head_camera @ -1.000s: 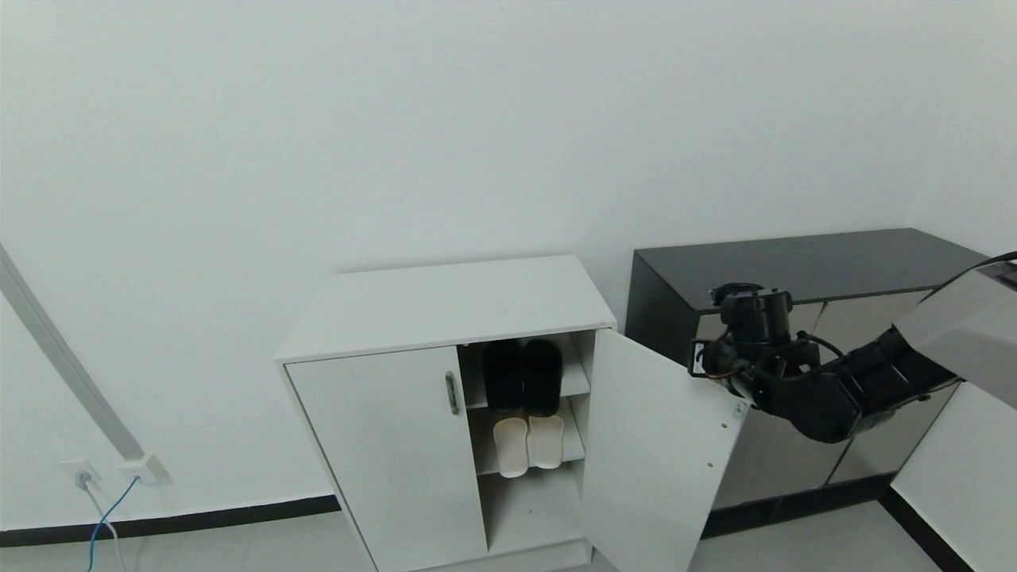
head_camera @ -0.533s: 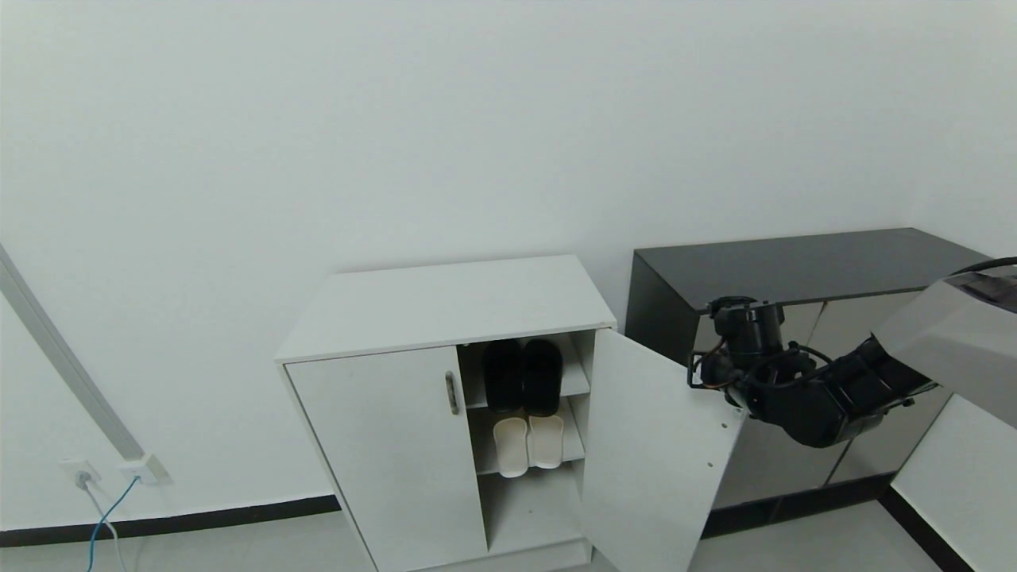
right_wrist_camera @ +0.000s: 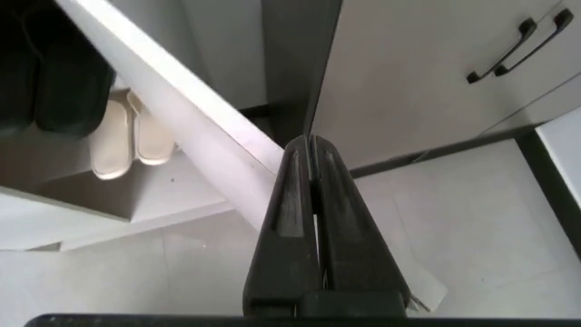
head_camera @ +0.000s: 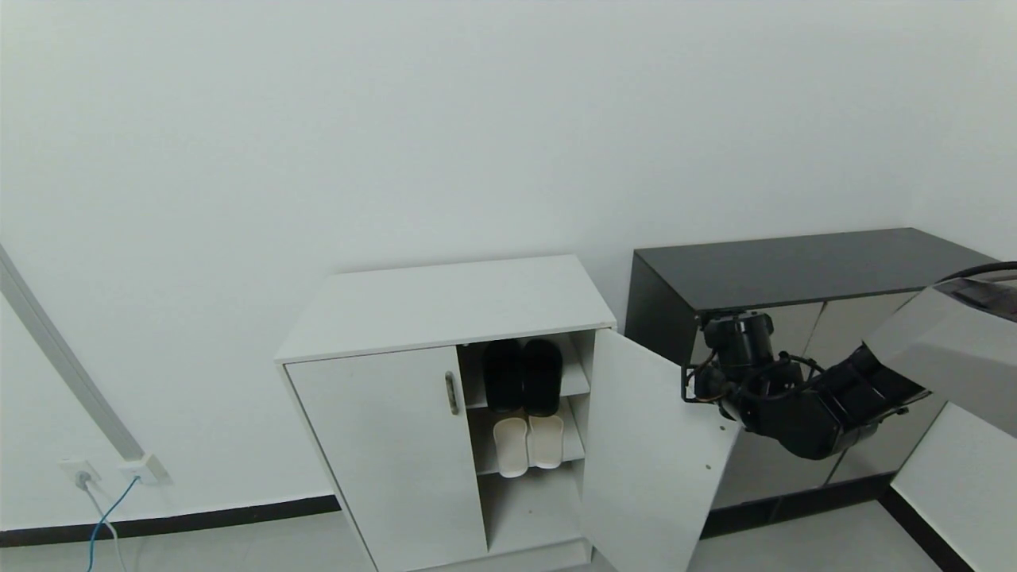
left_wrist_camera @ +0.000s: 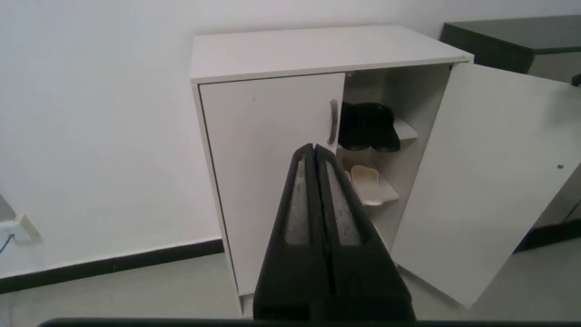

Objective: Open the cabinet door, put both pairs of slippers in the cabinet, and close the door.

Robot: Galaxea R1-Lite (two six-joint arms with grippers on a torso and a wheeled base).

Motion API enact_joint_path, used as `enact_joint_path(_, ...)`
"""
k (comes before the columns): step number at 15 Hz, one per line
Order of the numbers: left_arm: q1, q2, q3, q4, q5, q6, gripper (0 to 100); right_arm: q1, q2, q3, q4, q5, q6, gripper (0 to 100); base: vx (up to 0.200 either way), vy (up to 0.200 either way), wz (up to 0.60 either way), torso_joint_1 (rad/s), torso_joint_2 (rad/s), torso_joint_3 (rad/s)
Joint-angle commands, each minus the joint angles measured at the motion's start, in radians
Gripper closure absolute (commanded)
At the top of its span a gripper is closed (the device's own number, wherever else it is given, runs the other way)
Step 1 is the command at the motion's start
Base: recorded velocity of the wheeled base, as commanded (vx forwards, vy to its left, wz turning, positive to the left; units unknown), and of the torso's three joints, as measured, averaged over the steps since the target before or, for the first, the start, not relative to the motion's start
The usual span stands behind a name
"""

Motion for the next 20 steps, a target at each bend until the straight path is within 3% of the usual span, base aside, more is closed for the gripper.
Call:
enact_joint_path(1, 0.000, 0.001, 0.000, 0.000, 0.000, 0.000, 100, 0.032, -0.031, 0.021, 0.010, 0.002, 0.001, 100, 0.000, 0.000, 0.00, 0.000, 0.00, 0.000)
enact_joint_path(6, 0.000, 0.001, 0.000, 0.000, 0.000, 0.000, 100, 0.145, -0.152, 0.103, 0.009, 0.002, 0.003, 100, 0.000, 0.000, 0.00, 0.000, 0.00, 0.000)
enact_joint_path(12, 0.000, 0.001, 0.000, -0.001, 0.000, 0.000, 100, 0.155, -0.172, 0.143, -0.089, 0.003, -0.022, 100, 0.000, 0.000, 0.00, 0.000, 0.00, 0.000)
enact_joint_path(17, 0.000, 0.001, 0.000, 0.000, 0.000, 0.000, 100, 0.182, -0.181, 0.171, -0.093, 0.000, -0.051, 100, 0.000, 0.000, 0.00, 0.000, 0.00, 0.000)
enact_joint_path(20, 0.000, 0.001, 0.000, 0.000, 0.000, 0.000, 100, 0.204, -0.184, 0.194, -0.093, 0.006, -0.051, 100, 0.000, 0.000, 0.60, 0.004, 0.00, 0.002)
